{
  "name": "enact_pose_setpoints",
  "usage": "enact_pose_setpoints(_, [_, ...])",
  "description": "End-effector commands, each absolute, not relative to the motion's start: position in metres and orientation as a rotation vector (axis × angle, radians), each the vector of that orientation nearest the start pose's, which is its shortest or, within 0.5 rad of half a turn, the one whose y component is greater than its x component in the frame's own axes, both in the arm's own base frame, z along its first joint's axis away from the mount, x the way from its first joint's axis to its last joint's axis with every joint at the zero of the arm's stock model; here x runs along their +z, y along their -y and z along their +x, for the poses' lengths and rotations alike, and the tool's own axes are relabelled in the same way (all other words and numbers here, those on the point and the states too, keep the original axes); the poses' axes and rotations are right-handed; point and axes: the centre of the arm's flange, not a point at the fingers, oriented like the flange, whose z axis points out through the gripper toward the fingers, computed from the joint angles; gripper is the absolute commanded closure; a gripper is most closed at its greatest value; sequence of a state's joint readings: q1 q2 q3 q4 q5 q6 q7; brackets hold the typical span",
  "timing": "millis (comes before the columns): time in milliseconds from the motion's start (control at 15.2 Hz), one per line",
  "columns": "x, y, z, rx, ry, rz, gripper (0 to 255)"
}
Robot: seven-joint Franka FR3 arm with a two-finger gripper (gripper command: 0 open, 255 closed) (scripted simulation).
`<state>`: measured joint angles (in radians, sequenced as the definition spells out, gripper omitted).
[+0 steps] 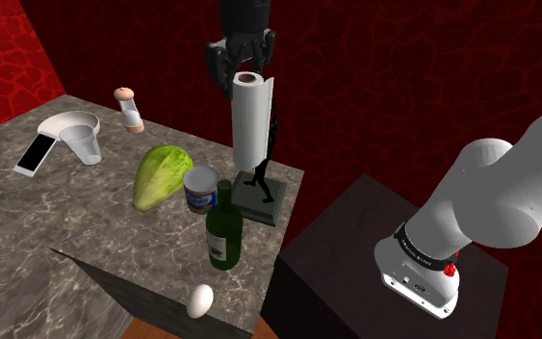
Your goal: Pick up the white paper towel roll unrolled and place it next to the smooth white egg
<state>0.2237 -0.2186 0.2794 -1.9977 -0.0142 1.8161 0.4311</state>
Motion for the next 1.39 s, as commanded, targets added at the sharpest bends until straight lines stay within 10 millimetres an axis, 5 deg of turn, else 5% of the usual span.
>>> enact_pose_setpoints(0, [0.55,-0.263,0.408,-0.093,0.109,-3.192,255])
enact_pose_setpoints(990, [0.551,-0.382,0.253,-0.093,0.109,-3.192,255])
enact_pose_setpoints(1320, [0.525,-0.382,0.253,-0.093,0.109,-3.192,255])
